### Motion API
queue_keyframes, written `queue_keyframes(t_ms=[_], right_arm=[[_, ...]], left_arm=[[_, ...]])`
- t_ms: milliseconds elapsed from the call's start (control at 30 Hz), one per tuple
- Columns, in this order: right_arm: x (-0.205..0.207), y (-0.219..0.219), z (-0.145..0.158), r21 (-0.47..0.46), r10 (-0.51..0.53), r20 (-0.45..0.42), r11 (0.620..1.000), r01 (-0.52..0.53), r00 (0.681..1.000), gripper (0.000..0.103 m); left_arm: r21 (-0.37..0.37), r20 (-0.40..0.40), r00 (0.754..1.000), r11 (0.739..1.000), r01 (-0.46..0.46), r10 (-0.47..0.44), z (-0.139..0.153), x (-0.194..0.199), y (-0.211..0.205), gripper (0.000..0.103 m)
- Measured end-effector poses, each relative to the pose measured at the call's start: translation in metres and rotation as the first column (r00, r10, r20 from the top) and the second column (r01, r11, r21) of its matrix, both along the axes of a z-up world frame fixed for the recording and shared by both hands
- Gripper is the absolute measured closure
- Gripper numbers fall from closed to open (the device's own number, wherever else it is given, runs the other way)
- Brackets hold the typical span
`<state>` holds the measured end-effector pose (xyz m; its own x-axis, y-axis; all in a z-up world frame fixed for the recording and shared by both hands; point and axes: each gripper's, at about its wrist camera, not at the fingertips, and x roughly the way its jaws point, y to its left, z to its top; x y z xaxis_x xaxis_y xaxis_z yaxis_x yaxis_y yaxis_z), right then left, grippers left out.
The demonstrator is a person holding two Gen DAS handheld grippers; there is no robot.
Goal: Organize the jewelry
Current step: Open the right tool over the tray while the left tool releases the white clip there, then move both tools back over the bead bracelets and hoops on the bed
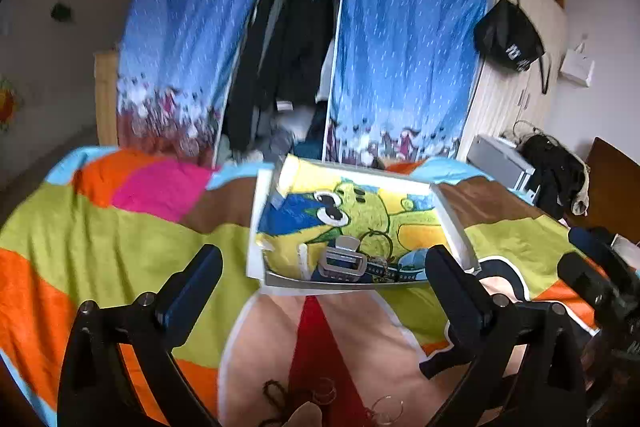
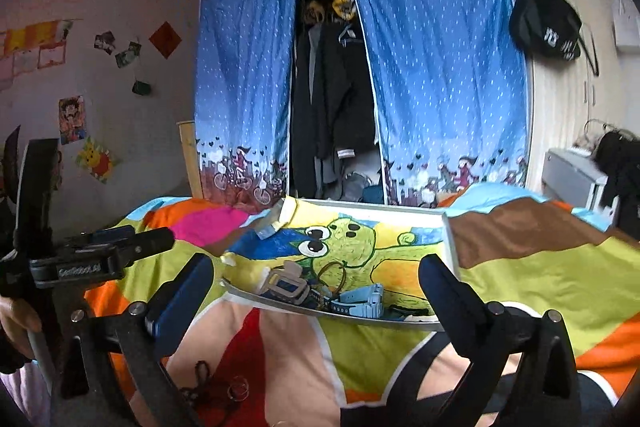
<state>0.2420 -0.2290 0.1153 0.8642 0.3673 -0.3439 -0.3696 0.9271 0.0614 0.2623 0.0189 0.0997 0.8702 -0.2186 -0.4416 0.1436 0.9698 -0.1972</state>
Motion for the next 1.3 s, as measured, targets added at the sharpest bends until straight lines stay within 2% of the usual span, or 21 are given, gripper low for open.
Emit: queue_keyframes(t_ms=[67, 267, 400, 533, 900, 1133, 1300], right_arm=[[-0.016, 0.001, 0.006, -0.004, -0.002, 0.010, 1.000, 0.002, 1.000, 0.000], [-0.060, 0.005, 0.008, -0.020, -0.012, 0.016, 1.000, 0.012, 1.000, 0.000], [-0.091, 0.010, -0.002, -0.030, -0.014, 0.014, 0.999, 0.014, 1.000, 0.000], [-0.112, 0.016, -0.018, -0.049, -0.012, -0.001, 0.999, 0.012, 1.000, 0.000], [-0.136, 0.034, -0.099, -0.146, -0.048, -0.158, 0.989, 0.025, 0.986, 0.000], [-0.134, 0.030, -0.134, -0.146, -0.079, -0.242, 0.988, 0.044, 0.967, 0.000], [-0.122, 0.029, -0.160, -0.140, -0.110, -0.324, 0.988, 0.067, 0.940, 0.000]], left_arm=[[0.006, 0.031, 0.999, 1.000, -0.004, 0.003, 0.004, -0.021, 0.004, 0.003], [-0.008, 0.061, 0.998, 1.000, -0.001, 0.002, 0.004, -0.073, 0.017, 0.003], [-0.010, 0.068, 0.998, 1.000, 0.002, -0.001, -0.003, -0.101, 0.030, 0.003], [0.024, 0.061, 0.998, 1.000, -0.001, 0.000, -0.017, -0.121, 0.042, 0.003], [0.049, -0.076, 0.997, 0.998, 0.030, -0.027, -0.099, -0.140, 0.056, 0.003], [0.116, -0.145, 0.987, 0.990, 0.080, -0.063, -0.123, -0.129, 0.043, 0.003], [0.153, -0.239, 0.967, 0.981, 0.121, -0.082, -0.145, -0.115, 0.038, 0.003]])
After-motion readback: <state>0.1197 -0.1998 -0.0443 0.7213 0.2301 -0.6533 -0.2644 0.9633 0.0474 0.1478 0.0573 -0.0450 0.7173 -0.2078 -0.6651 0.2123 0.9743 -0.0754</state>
